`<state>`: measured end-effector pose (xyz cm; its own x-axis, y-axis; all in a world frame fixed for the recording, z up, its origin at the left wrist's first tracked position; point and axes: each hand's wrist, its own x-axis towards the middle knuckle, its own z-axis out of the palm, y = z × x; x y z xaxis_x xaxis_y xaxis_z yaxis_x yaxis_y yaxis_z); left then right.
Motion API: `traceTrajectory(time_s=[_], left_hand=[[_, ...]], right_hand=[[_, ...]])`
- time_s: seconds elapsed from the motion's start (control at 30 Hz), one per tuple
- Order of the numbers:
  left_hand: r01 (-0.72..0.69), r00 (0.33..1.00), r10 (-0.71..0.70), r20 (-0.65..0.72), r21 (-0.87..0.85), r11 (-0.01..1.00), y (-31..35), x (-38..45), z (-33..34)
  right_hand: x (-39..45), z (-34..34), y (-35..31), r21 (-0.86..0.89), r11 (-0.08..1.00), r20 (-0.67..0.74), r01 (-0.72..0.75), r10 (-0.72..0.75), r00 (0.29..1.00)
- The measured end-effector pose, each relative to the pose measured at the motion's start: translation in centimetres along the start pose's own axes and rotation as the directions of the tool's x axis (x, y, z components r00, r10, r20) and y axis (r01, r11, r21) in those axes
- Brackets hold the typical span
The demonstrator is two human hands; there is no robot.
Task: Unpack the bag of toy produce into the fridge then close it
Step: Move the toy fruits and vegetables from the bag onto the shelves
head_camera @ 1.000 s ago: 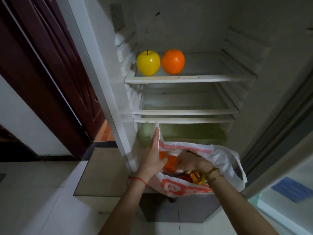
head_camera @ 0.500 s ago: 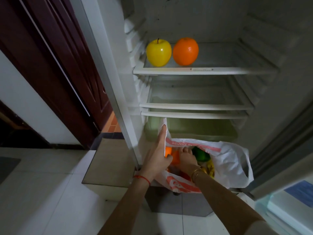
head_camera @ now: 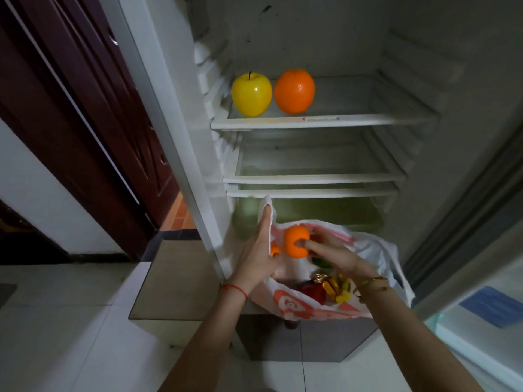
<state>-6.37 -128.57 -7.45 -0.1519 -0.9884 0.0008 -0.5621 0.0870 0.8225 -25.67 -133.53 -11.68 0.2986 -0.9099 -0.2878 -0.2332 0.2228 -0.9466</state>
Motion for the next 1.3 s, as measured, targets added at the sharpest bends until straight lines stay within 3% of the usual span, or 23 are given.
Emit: traceTrajectory(time_s=[0.13, 0.27, 0.33, 0.43, 0.53, 0.77, 0.9, 1.3], left_hand=[[-0.018, 1.0, 0.017, -0.025, -0.067, 0.998, 0.8, 0.1, 0.0], [-0.045, 0.999, 0.042, -0.034, -0.091, 0.995, 0.8, 0.6, 0.3], [-0.048, 0.999, 0.046, -0.019, -0.096, 0.994, 0.9, 0.9, 0.5], [-0.033, 0.999, 0.034, 0.01, -0.078, 0.996, 1.1, 1.2, 0.8], [-0.03, 1.0, 0.031, 0.007, -0.06, 0.998, 1.3, 1.5, 1.0], [-0.049, 0.999, 0.048, -0.01, -0.061, 0.997, 1.8, 1.5, 0.6], [-0.022, 1.0, 0.022, -0.006, -0.067, 0.997, 1.5, 1.8, 0.4], [0.01, 0.999, -0.012, -0.03, -0.07, 0.998, 0.9, 2.2, 0.0]], right_hand=[[-2.4, -1.4, -3.3, 0.267, 0.962, -0.014, 0.055, -0.053, 0.999], [-4.0, -2.4, -7.1, 0.332, 0.923, -0.119, 0.193, -0.162, 0.98], [-4.6, -2.7, -9.4, 0.31, 0.895, -0.232, 0.32, -0.256, 0.939], [-4.7, -3.4, -12.5, 0.135, 0.841, -0.367, 0.525, -0.45, 0.815], [-4.0, -4.2, -15.2, -0.036, 0.803, -0.473, 0.595, -0.538, 0.698], [0.1, -6.9, -19.6, -0.44, 0.77, -0.551, 0.461, -0.637, 0.539], [2.3, -7.4, -21.0, -0.555, 0.775, -0.55, 0.302, -0.614, 0.566], [4.9, -7.1, -22.6, -0.605, 0.79, -0.589, 0.101, -0.529, 0.61]])
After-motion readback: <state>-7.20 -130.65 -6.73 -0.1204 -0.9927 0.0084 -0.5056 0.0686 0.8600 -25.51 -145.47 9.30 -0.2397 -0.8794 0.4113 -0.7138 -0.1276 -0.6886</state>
